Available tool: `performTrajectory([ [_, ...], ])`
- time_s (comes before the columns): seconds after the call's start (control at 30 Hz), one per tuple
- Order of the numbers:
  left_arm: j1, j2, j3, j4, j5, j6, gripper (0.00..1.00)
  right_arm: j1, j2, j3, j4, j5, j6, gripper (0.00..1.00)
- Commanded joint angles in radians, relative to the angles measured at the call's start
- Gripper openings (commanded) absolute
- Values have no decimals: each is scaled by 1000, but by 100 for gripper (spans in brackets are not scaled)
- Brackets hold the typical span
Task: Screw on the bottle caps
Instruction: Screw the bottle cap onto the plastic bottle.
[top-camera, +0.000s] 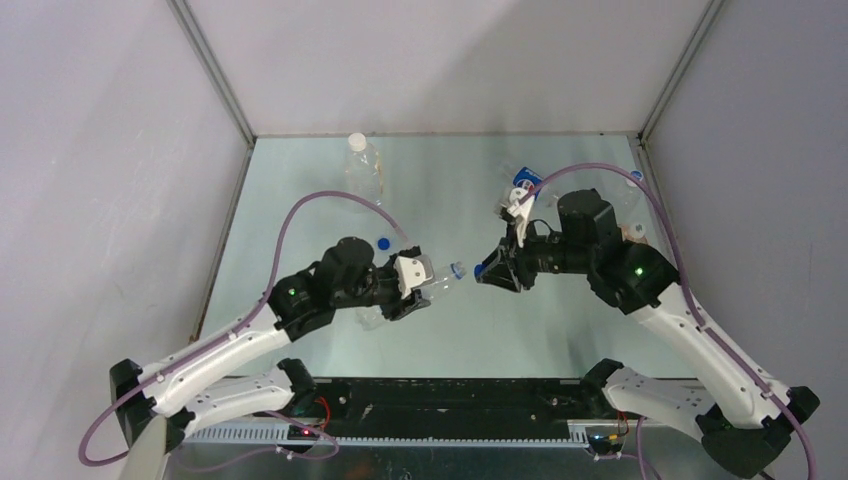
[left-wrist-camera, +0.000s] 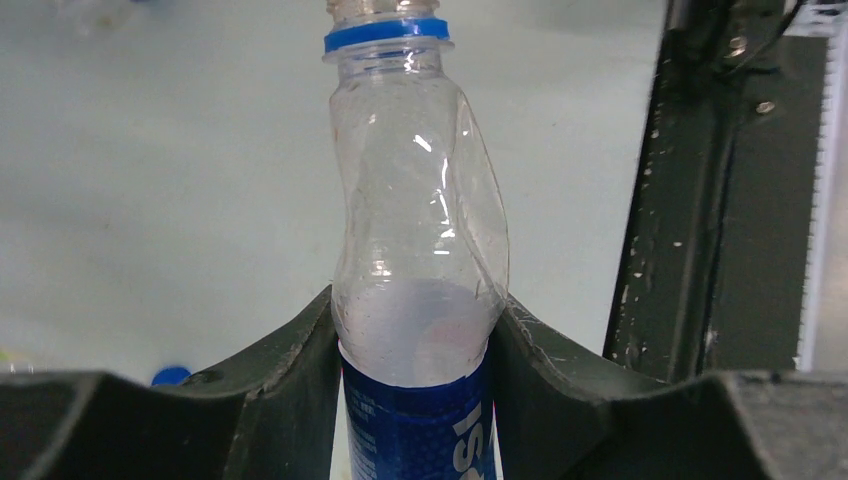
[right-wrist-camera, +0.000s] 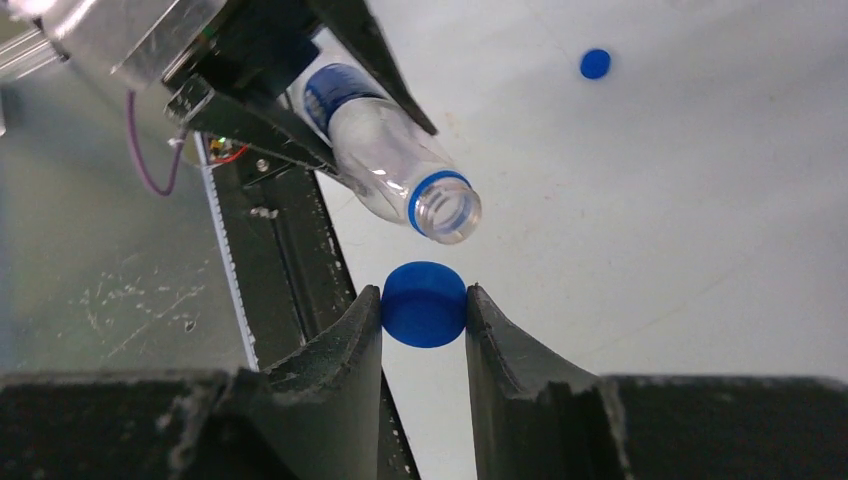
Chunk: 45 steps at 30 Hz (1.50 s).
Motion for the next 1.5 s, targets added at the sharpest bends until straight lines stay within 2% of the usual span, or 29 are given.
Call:
performTrajectory([
  [0.0, 60, 47, 119, -58, 301, 124, 0, -5, -55, -5, 32, -127, -83, 0],
  [0.13, 109, 91, 187, -134, 455, 165, 0, -5, -85, -5, 23, -179, -192, 0],
  [0.3, 119, 147, 276, -290, 524, 237, 0, -7, -101, -5, 12, -216, -284, 0],
  [0.5, 124, 185, 343, -378, 582, 284, 0, -7, -125, -23, -10, -264, -458, 0],
  [0.8, 124, 175, 345, -297, 590, 226, 0, -5, -143, -34, -42, -397, -609, 0],
  [1.03, 125, 177, 336, -231, 632, 186, 0, -2, -139, -34, -48, -403, -650, 0],
  [1.47, 124, 199, 358, -244, 682, 203, 0, 1, -140, -34, 9, -385, -641, 0],
])
